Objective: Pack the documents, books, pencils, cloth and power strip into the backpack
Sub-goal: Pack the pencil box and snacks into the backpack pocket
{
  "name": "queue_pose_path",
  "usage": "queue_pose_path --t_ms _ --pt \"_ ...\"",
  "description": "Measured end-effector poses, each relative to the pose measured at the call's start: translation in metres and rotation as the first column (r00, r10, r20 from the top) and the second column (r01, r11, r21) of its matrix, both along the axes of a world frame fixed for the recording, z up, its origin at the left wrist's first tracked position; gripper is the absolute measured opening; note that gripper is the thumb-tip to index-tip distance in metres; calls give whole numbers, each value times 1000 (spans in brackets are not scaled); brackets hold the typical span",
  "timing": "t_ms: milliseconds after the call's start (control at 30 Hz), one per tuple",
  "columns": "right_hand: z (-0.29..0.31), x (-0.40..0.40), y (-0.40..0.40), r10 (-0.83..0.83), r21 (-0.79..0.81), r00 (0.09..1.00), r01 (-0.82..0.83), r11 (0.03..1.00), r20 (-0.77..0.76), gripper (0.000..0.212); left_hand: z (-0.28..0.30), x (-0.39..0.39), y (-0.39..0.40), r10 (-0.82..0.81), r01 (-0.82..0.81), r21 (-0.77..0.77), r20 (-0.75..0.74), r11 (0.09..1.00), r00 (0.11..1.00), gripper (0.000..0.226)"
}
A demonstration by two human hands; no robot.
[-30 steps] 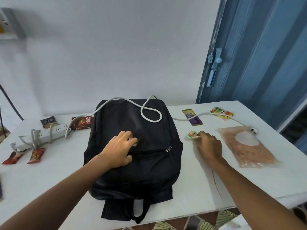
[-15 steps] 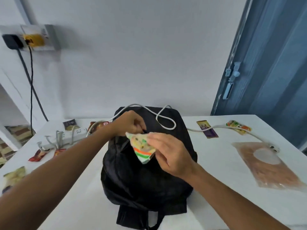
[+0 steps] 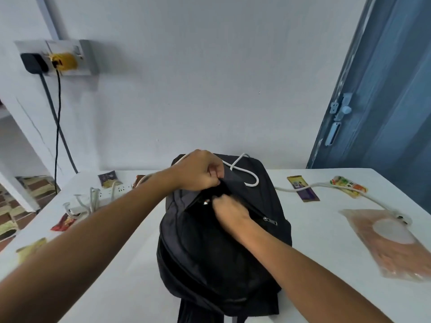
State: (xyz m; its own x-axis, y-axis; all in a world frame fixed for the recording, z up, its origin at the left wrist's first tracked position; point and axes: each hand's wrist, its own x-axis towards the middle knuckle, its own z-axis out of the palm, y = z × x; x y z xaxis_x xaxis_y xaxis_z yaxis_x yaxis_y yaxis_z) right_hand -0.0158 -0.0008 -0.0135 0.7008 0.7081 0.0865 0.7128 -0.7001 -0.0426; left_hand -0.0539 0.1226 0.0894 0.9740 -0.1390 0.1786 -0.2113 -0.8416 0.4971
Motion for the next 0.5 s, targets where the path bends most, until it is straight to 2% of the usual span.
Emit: queue_pose_path --t_ms 33,67,100,167,233,300,367,400,500 --pt "-5 9 7 -56 29 983 62 998 -176 36 -3 -2 -2 -6 6 -2 5 1000 1000 12" --pt "-11 16 13 -77 60 956 98 993 -284 37 -5 -3 -3 -11 11 -9 7 1000 1000 15" --pt "-13 19 18 -86 90 935 124 988 -344 38 -7 -3 -4 -11 11 -18 3 1000 1000 17" --pt "-13 21 23 -98 133 923 157 978 -372 40 -9 -3 -3 -13 13 -38 10 999 1000 19" --pt "-8 18 22 -71 147 937 128 981 -341 42 -12 -3 -3 -9 10 -41 35 999 999 18" --pt "3 5 13 -22 77 961 45 996 -276 38 -15 -2 -5 -13 15 -21 54 1000 998 17" --pt "13 -12 0 66 -14 989 -68 998 -130 28 -19 1 -7 -41 41 -1 64 999 997 16" --pt "16 -21 -7 171 -30 985 -172 985 -18 25 -21 2 -8 -52 52 0 62 999 997 15" --pt "18 -39 -39 459 140 878 -476 868 135 17 -29 14 -16 -86 86 15 33 996 996 17"
